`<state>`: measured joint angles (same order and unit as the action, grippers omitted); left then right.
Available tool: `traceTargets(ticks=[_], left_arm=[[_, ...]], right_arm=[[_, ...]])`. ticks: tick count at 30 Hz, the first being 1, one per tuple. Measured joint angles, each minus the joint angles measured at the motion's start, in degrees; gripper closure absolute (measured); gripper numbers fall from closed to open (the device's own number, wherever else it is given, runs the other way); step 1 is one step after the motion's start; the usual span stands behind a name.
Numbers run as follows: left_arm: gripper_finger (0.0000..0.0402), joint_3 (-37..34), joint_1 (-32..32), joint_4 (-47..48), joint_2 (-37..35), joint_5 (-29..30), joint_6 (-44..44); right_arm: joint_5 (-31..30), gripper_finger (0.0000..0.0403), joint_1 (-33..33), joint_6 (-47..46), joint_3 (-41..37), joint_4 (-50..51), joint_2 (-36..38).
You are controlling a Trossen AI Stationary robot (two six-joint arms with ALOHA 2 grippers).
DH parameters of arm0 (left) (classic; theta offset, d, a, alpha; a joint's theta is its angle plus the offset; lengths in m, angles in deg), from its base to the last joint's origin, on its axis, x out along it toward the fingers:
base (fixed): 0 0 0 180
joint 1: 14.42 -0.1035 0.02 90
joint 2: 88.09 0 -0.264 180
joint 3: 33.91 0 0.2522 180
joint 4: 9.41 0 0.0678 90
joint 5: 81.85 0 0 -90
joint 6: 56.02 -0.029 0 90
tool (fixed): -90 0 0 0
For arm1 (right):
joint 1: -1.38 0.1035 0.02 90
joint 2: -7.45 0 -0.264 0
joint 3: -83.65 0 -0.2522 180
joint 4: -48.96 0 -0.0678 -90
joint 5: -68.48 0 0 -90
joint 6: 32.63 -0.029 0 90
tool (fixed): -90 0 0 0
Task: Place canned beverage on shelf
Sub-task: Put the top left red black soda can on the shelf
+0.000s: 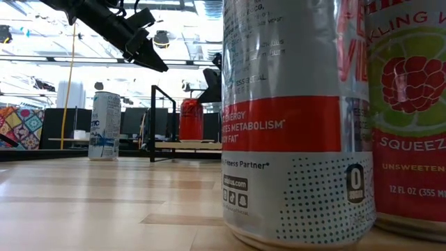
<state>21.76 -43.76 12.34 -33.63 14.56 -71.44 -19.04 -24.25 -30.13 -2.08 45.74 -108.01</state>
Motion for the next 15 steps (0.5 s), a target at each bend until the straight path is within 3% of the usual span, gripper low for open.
traceTargets(ticks=[10,15], left_arm=[[0.0123,0.0,0.0,-0.1,0.0,0.0,0.0],[0.0123,0.0,0.0,-3.3,0.2,0.0,0.1]], right_arm=[[0.2,0.0382,0.0,-1.0,0.0,-1.2,-0.1],[2.6,0.0382,0.2,-0.5,-0.2,7.5,3.8]])
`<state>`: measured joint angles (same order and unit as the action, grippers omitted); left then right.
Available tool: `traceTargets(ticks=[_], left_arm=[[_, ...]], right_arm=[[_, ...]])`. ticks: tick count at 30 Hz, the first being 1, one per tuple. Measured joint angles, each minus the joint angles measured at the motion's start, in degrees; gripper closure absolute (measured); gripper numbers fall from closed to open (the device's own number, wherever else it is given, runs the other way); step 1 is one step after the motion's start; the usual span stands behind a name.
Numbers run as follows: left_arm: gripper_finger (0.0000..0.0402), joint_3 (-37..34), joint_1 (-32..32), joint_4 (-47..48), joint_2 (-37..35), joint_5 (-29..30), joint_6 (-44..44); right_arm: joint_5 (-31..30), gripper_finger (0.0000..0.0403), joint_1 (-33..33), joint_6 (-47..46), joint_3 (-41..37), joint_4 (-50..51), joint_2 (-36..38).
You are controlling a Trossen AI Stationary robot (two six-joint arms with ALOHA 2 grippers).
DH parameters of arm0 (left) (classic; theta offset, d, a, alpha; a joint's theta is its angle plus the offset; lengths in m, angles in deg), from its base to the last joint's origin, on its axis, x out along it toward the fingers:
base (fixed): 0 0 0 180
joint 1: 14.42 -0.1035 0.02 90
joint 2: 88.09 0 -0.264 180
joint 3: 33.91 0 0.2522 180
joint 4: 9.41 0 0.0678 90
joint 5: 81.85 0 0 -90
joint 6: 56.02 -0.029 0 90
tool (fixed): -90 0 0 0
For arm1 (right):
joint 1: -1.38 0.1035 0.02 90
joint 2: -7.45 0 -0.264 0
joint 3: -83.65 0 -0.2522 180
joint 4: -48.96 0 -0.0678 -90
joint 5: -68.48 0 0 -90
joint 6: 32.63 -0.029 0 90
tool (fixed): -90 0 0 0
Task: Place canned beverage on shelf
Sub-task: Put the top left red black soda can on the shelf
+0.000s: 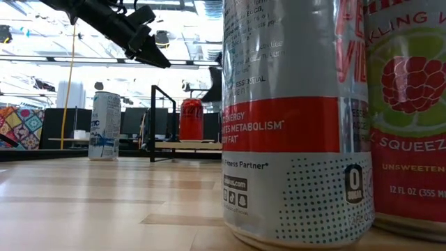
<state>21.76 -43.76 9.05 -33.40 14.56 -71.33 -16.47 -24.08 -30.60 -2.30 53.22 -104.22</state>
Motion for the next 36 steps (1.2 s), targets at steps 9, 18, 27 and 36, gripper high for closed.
traceTargets(ticks=[9,18,27,36], left_arm=[[0.0123,8.5,0.0,2.8,12.4,-5.3,-2.9],[0.0232,24.1,0.0,18.7,25.4,-7.3,-6.8],[0.0397,33.3,-0.9,25.1,35.7,-4.5,-9.0],[0.0401,34.1,-4.9,25.3,41.1,-5.5,-8.8]], right_arm=[[-0.4,0.0382,-0.4,4.6,-8.1,6.5,16.9],[-0.6,0.0381,-4.6,1.1,-28.2,-6.1,33.7],[-0.7,0.0377,-4.5,-0.5,-35.4,-13.0,39.5],[-0.6,0.0376,-3.5,-0.1,-35.5,-11.0,39.3]])
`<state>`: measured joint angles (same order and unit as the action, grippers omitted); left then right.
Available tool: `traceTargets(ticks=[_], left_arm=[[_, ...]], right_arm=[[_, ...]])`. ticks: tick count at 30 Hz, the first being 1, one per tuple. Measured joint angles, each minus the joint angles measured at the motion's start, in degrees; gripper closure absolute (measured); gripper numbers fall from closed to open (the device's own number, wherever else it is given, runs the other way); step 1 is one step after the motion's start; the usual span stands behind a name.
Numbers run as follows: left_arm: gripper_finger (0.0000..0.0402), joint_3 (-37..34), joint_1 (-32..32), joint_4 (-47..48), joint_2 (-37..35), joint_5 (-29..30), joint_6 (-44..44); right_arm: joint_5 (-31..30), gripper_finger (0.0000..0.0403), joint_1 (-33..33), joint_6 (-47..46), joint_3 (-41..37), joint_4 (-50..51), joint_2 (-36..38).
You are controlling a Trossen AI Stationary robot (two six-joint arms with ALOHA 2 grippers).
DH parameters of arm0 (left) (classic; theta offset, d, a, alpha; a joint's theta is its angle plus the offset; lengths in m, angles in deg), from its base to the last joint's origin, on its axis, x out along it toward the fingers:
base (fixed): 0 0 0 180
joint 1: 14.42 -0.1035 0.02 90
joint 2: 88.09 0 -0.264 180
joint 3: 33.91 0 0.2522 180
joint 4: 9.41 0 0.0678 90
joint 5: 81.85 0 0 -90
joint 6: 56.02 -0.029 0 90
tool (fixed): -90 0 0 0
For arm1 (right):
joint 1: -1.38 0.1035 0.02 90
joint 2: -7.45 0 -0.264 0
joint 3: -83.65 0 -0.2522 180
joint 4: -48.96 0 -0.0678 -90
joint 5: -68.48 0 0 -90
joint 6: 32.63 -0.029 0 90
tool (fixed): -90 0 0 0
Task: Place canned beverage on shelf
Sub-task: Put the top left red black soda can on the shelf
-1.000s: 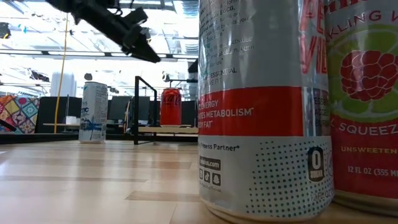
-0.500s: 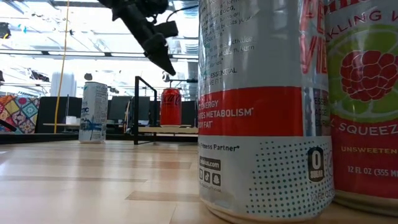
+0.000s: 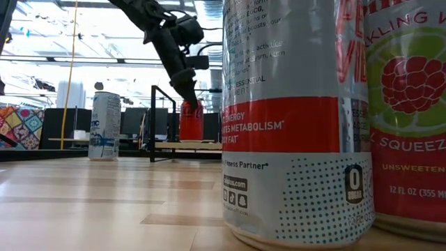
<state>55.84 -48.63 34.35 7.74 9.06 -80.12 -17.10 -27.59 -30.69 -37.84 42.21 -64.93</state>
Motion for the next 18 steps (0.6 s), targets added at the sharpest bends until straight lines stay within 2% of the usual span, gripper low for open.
traceTargets(ticks=[18], left_arm=[[0.0401,0.0,-3.9,-1.3,0.6,0.9,1.0]], right_arm=[[0.0,0.0377,-0.4,0.2,0.0,-0.1,0.0]])
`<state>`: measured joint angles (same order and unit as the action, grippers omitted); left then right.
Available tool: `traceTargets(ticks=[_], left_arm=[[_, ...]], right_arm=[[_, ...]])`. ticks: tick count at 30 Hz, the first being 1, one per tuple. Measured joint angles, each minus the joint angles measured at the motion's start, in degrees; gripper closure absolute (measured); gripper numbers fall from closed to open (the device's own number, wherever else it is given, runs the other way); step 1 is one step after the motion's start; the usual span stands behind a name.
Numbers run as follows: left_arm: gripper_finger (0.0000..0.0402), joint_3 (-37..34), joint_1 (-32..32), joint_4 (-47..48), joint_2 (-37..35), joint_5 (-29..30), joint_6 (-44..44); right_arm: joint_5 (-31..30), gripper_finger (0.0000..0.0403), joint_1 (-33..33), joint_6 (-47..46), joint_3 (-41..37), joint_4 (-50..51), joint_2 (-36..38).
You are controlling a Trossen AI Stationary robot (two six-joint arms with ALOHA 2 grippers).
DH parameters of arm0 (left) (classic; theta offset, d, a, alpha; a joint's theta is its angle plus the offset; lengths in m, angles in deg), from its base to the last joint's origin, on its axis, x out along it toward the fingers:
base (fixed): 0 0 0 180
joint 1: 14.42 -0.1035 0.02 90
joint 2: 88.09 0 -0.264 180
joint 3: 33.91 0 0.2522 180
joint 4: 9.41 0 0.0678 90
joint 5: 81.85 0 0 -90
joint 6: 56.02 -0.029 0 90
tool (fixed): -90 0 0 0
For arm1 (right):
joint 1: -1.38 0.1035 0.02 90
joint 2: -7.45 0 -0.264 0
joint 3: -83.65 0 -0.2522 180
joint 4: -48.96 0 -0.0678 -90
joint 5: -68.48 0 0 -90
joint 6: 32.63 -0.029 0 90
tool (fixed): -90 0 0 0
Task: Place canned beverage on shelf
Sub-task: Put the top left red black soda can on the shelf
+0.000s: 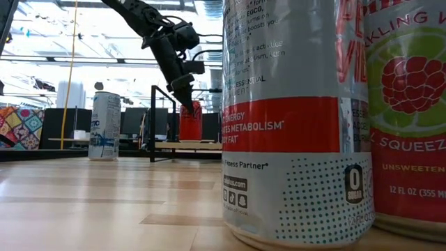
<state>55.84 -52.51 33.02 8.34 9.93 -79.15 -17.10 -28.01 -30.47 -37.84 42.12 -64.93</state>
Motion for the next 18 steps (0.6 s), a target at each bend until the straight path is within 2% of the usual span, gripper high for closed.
traceTargets(ticks=[18], left_arm=[[0.0401,0.0,-0.8,-1.2,0.0,0.5,-0.3]], right_arm=[[0.0,0.0377,1.3,-0.2,0.0,1.0,0.0]])
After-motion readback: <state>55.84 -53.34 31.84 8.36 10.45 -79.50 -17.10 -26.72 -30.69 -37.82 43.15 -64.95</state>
